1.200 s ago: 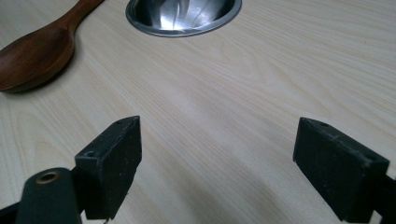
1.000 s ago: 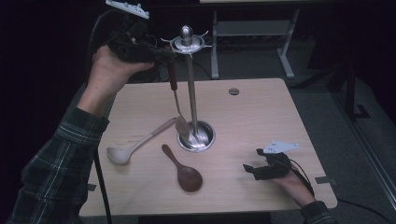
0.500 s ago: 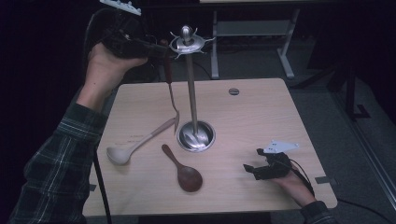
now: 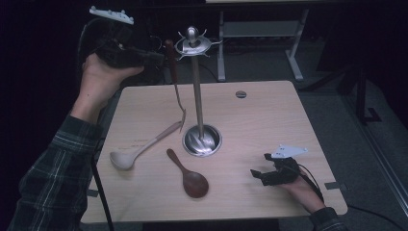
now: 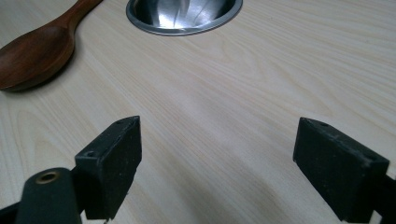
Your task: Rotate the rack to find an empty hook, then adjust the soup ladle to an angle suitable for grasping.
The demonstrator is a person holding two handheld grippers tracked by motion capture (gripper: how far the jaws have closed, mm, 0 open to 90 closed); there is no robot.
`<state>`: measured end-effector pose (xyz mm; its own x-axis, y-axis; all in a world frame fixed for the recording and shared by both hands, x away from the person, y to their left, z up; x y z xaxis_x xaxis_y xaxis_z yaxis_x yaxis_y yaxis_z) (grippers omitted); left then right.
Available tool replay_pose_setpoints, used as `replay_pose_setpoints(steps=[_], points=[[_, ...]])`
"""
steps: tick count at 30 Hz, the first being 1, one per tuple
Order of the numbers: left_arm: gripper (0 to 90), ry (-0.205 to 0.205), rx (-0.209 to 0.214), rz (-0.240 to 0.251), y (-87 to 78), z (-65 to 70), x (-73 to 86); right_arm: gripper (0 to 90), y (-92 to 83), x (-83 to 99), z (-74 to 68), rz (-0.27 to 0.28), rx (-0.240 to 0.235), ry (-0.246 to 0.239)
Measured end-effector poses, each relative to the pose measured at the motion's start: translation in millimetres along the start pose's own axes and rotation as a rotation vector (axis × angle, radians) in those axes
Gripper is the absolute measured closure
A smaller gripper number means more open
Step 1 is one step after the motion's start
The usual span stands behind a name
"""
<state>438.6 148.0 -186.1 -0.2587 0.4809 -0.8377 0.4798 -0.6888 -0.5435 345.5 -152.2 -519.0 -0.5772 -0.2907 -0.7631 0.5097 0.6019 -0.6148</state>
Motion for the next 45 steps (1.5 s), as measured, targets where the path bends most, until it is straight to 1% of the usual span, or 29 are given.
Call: replay_pose_setpoints(steps=[2, 3, 5, 6, 10, 13, 15, 16, 18, 20, 21, 22, 25, 27, 29, 31, 33, 35, 38, 41, 42, 43, 45], points=[[89.9, 0.004, 0.000, -0.012, 0.0, 2.5, 8.4, 15.0, 0.1, 0.2, -0.1, -0.001, -0.001, 0.000], [89.9, -0.001, -0.003, -0.011, 0.4, 3.4, 10.9, 15.0, 0.1, 0.2, -0.1, -0.001, 0.000, 0.000], [89.8, 0.002, 0.002, -0.025, 0.7, 5.6, 20.6, 15.0, 0.1, 0.2, -0.3, 0.000, 0.000, 0.000], [89.8, -0.003, -0.001, -0.029, 1.2, 6.4, 23.8, 15.0, 0.1, 0.2, -0.3, 0.001, 0.000, 0.000], [87.3, 0.002, -0.021, -0.059, 3.9, 7.2, 43.0, 15.0, 0.1, 0.1, -0.5, 0.001, 0.000, 0.000], [86.3, 0.007, -0.030, -0.088, 6.4, 6.7, 59.6, 15.0, 0.4, 0.1, -0.8, -0.001, -0.003, 0.002], [86.1, 0.000, -0.033, -0.104, 9.6, 6.1, 72.4, 15.0, 1.0, 0.3, -1.2, -0.003, -0.005, 0.007], [85.9, 0.005, -0.034, -0.116, 10.3, 5.4, 77.6, 15.0, 1.4, 0.4, -1.3, -0.003, -0.005, 0.005], [85.6, 0.001, -0.045, -0.134, 13.1, 3.7, 90.1, 15.0, 2.0, 0.7, -1.7, -0.005, -0.005, 0.003], [85.6, 0.006, -0.058, -0.159, 16.1, 0.4, 103.1, 15.0, 2.6, 0.7, -2.5, -0.006, -0.006, 0.004], [85.7, -0.003, -0.061, -0.169, 18.7, -1.0, 110.9, 15.0, 3.0, 0.8, -2.6, -0.007, -0.006, 0.003], [85.7, 0.002, -0.063, -0.175, 20.4, -3.0, 115.6, 15.0, 3.6, 0.8, -2.6, -0.007, -0.006, 0.000], [85.7, -0.028, -0.069, -0.207, 28.1, -7.3, 135.6, 15.0, 4.5, 1.4, -3.4, -0.012, -0.009, 0.000], [85.5, -0.038, -0.077, -0.235, 34.3, -12.1, 150.1, 15.0, 4.9, 1.5, -3.8, -0.014, -0.010, -0.001], [84.9, -0.062, -0.068, -0.252, 40.7, -15.1, 163.8, 15.0, 5.1, 1.5, -3.5, -0.014, -0.011, -0.002], [84.7, -0.071, -0.064, -0.280, 47.7, -19.3, 179.7, 15.0, 5.5, 1.6, -2.9, -0.012, -0.011, -0.004], [84.6, -0.072, -0.065, -0.302, 53.1, -22.8, 191.3, 15.0, 5.5, 1.8, -2.4, -0.014, -0.009, -0.001], [84.2, -0.075, -0.052, -0.323, 59.9, -25.3, 203.3, 15.0, 5.7, 2.0, -2.3, -0.015, -0.010, 0.000], [81.8, -0.090, -0.046, -0.356, 72.3, -29.7, 221.5, 15.1, 6.0, 1.9, -2.5, -0.014, -0.010, 0.002], [80.3, -0.078, -0.048, -0.408, 82.4, -36.2, 237.9, 15.1, 5.9, 2.0, -2.6, -0.015, -0.010, 0.000], [79.7, -0.087, -0.046, -0.415, 85.0, -36.8, 241.2, 15.1, 5.9, 2.2, -2.6, -0.016, -0.009, 0.001], [79.6, -0.087, -0.042, -0.429, 88.7, -38.7, 246.1, 15.0, 5.9, 2.1, -2.6, -0.015, -0.010, 0.001], [78.4, -0.073, -0.034, -0.460, 93.2, -41.2, 253.3, 15.1, 5.8, 2.1, -2.3, -0.015, -0.010, 0.001]])
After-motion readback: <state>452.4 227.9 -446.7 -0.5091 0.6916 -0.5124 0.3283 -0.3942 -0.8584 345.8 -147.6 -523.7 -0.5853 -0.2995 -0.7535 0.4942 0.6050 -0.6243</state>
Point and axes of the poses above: each handheld gripper's, and its own axes: y roughly forward along the jaws, x roughly out of its underside, z roughly to its right, the point moved 10 cm from there along y, roughly forward along the jaws, and after that the axes turned 7 degrees about y, right-handed, at the moved point
